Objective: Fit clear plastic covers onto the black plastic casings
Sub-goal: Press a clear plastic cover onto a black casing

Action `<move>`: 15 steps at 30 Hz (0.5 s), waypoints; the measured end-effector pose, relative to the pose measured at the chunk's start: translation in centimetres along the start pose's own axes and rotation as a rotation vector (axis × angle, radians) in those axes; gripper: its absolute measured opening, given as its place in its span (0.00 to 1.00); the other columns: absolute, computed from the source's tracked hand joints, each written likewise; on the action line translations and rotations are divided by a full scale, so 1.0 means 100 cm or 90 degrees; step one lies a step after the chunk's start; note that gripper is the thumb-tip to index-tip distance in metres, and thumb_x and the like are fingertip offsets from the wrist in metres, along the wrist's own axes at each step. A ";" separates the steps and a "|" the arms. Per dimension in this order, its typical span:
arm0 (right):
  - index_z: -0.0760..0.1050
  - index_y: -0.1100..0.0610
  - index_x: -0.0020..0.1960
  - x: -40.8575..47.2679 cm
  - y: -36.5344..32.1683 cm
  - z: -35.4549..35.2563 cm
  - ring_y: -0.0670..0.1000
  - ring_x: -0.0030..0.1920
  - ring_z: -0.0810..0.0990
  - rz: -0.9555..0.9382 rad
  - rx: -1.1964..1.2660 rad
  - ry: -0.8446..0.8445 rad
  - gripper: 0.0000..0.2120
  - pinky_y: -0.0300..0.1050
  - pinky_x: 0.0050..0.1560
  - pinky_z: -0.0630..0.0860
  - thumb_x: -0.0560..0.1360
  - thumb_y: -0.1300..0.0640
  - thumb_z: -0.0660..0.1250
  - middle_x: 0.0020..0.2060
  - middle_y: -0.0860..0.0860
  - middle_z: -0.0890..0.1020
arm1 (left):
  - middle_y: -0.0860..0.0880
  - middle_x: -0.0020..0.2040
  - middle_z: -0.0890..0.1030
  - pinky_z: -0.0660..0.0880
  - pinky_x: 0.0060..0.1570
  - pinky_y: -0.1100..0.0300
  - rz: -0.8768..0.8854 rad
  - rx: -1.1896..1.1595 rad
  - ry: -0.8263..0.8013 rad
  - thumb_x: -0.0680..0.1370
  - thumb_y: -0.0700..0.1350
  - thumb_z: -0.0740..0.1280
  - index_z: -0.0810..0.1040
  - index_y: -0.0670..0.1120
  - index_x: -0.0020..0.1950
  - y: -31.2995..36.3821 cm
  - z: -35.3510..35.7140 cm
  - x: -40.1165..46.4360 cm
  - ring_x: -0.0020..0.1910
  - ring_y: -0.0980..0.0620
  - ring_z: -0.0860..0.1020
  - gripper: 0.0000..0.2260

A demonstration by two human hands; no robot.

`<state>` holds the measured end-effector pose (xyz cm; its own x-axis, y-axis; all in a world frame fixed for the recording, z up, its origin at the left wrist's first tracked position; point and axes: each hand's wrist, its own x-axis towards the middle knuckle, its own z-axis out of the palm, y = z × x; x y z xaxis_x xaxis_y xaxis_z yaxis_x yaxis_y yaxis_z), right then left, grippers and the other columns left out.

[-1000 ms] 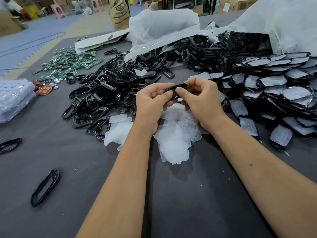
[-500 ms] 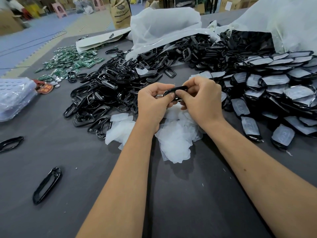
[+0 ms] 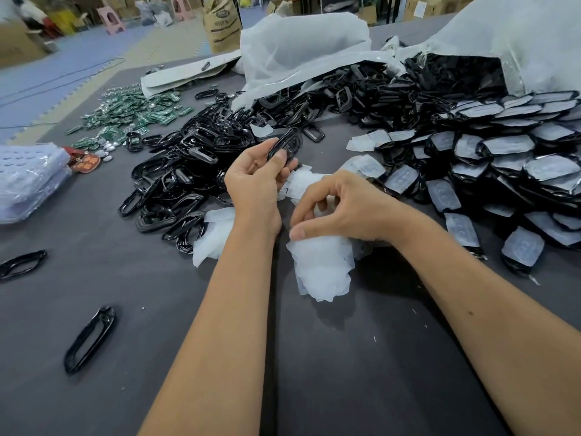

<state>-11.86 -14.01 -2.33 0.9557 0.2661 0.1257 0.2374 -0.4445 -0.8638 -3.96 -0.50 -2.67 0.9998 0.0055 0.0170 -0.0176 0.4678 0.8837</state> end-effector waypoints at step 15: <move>0.84 0.50 0.40 -0.004 -0.006 -0.004 0.44 0.40 0.78 0.034 -0.075 -0.068 0.07 0.38 0.47 0.75 0.70 0.53 0.82 0.38 0.44 0.82 | 0.40 0.45 0.77 0.77 0.34 0.67 -0.025 -0.023 0.021 0.77 0.27 0.69 0.82 0.39 0.51 0.001 0.002 -0.003 0.41 0.43 0.77 0.09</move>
<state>-12.31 -14.19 -1.69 0.9451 0.3259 0.0237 0.2118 -0.5558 -0.8039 -4.23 -0.64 -2.46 0.9993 0.0160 -0.0331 0.0207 0.4995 0.8661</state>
